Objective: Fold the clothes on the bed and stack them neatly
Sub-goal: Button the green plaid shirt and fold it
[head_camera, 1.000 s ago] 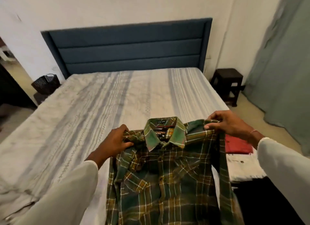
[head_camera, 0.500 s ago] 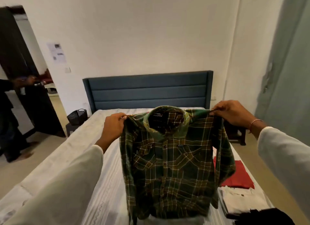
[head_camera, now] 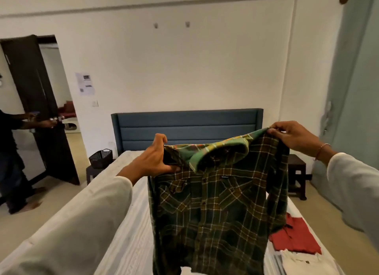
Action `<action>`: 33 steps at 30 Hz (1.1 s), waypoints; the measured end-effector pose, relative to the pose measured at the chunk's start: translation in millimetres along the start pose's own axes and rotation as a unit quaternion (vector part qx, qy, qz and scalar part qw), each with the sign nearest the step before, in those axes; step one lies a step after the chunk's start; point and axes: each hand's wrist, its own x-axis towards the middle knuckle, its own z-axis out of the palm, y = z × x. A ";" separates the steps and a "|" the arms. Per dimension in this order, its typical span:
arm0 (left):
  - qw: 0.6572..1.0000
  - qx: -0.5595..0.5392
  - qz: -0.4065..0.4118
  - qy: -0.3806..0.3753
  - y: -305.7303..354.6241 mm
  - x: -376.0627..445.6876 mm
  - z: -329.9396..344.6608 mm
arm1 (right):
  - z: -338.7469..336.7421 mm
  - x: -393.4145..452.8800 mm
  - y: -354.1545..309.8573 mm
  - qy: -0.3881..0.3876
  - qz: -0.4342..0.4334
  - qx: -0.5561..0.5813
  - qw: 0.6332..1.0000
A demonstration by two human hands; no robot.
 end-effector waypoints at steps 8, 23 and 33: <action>0.997 0.036 0.067 0.016 -41.9 3.4 -40.8 | 11.7 13.4 -8.8 0.051 0.007 -0.054 0.997; 0.988 -0.136 -0.025 -0.070 -27.6 25.6 -124.9 | 18.5 11.1 -8.5 0.042 0.003 -0.007 0.999; 0.945 0.062 -0.183 0.263 -0.6 58.2 -119.1 | 53.9 19.5 -26.7 0.103 0.025 0.083 0.991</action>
